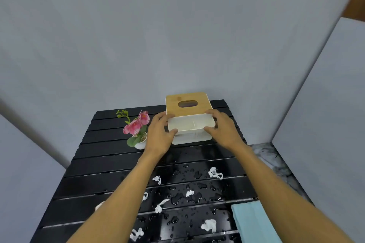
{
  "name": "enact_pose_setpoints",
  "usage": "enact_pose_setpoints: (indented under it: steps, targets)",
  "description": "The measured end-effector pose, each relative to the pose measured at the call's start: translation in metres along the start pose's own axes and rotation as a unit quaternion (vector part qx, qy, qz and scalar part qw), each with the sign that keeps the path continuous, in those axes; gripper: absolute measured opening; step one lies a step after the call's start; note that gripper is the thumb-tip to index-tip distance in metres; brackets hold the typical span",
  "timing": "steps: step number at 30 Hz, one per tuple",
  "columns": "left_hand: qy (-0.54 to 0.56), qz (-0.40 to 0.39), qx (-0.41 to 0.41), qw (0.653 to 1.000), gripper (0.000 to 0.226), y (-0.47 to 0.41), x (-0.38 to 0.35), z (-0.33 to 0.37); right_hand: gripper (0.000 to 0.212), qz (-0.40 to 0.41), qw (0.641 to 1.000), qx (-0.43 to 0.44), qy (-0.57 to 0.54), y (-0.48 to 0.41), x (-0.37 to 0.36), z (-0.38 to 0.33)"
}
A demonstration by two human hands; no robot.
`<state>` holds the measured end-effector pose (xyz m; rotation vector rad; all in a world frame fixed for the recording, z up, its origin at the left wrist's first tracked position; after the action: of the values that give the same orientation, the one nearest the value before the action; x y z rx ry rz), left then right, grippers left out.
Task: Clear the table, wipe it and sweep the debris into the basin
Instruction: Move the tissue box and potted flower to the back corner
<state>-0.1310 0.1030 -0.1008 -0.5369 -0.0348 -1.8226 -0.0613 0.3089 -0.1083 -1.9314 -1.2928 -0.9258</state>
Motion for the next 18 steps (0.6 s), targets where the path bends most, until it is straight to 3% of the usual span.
enact_pose_setpoints:
  steps: [18]
  targets:
    - [0.049,-0.013,-0.017,0.999,0.051,-0.044,-0.079,0.013,0.050,0.057,0.998,0.000,-0.022,-0.033,0.044,0.068]
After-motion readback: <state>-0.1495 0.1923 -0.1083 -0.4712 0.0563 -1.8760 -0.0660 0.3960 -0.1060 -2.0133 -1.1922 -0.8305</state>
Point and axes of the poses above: each hand's wrist, its own y-axis away from the middle knuckle, its own x-axis out of the back of the hand, z = x × y, the point moved 10 cm from there along -y, towards the middle knuckle, and after that the axes turned 15 degrees about y, right-handed, at the moved point
